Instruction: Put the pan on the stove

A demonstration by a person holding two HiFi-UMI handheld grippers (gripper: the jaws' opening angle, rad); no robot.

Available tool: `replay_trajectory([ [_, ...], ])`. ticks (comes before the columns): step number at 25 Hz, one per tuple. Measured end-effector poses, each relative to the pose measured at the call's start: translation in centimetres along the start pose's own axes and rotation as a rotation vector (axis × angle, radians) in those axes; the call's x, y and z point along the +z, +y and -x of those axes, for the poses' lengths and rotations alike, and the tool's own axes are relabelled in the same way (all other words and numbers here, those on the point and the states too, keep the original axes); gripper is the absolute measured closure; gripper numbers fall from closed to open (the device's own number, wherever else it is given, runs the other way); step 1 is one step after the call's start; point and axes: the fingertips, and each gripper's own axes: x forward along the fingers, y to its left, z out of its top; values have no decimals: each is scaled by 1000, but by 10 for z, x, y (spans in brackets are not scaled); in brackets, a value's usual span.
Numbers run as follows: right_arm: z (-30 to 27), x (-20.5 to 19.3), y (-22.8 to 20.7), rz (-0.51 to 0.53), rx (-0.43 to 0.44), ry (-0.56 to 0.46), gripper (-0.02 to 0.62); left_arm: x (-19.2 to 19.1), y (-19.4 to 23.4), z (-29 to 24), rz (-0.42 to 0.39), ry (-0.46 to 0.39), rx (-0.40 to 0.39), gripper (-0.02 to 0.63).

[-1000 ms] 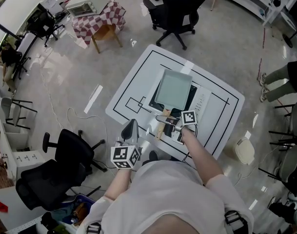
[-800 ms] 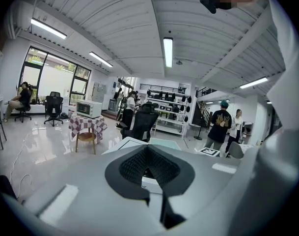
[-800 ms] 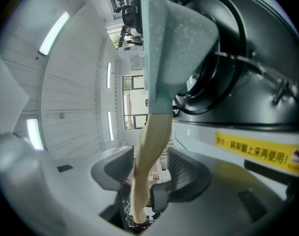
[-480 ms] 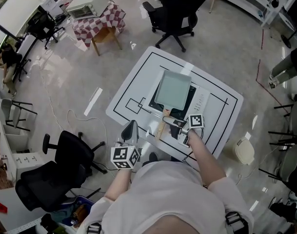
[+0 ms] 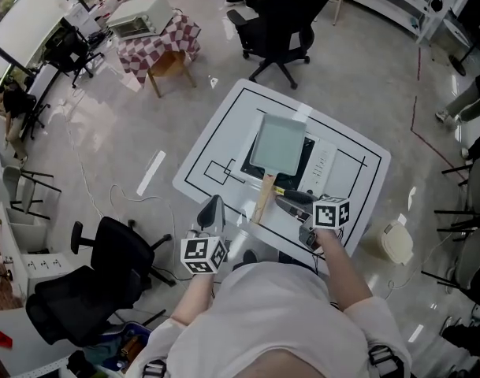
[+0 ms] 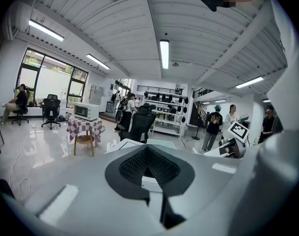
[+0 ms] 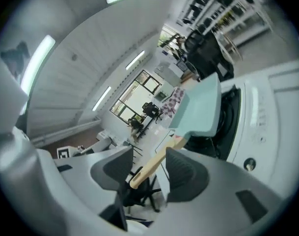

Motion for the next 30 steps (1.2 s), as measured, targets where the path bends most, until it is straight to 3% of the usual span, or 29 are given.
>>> replay_trajectory([
  [3,13,16,20,180,-108,-57,411,3,-1,6,-12,-12,-6,595],
  [8,36,40,49,396,-262,-164,513,9,-5,19,-34,-39,-7,595],
  [15,63,68,95,650,-432,-291,586,27,-5,39,-62,-96,-2,595],
  [21,76,74,125,738,-479,-329,586,36,-8,51,-63,-114,3,595],
  [30,81,66,141,725,-525,-373,588,45,-21,64,-75,-135,-12,595],
])
